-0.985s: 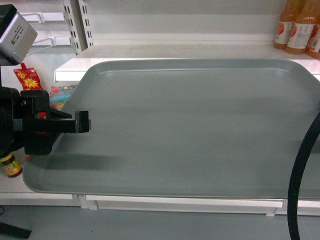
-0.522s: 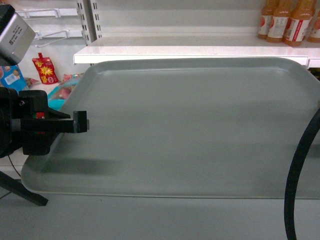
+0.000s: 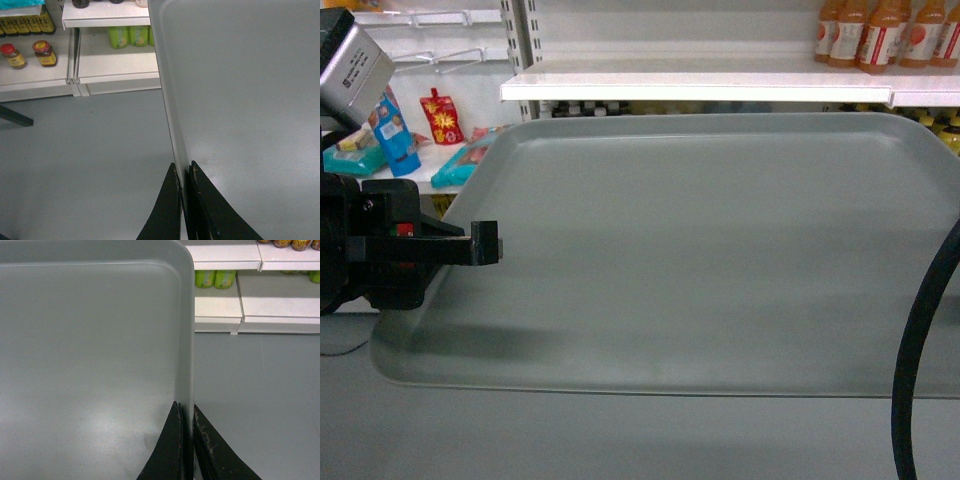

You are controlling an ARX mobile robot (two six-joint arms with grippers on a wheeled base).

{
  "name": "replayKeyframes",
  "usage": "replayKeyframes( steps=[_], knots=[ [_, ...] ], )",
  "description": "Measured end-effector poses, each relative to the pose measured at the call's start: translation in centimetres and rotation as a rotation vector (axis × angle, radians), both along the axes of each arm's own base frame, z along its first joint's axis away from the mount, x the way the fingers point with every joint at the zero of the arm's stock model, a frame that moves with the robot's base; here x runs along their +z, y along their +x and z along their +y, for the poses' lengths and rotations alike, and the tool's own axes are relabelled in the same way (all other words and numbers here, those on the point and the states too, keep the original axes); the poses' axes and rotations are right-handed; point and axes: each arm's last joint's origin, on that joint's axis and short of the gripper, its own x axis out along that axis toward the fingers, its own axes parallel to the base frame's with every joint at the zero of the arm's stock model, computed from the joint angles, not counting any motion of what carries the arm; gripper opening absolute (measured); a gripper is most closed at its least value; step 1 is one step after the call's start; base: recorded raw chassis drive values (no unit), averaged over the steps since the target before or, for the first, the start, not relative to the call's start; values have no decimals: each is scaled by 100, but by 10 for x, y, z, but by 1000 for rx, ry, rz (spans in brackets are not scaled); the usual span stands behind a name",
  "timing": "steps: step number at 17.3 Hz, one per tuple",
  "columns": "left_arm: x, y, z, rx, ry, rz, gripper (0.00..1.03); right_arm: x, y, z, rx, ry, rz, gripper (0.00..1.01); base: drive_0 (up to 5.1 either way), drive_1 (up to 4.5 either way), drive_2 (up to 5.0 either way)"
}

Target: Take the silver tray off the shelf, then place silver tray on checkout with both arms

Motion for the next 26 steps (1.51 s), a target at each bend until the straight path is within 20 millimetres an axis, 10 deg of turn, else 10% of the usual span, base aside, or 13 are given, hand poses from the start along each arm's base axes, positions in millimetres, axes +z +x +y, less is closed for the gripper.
replayKeyframes(
  steps=[26],
  knots=[
    [0,0,0,-1,1,1,3,0,0,0,1,-3,-1,3,-2,-427,424]
  ],
)
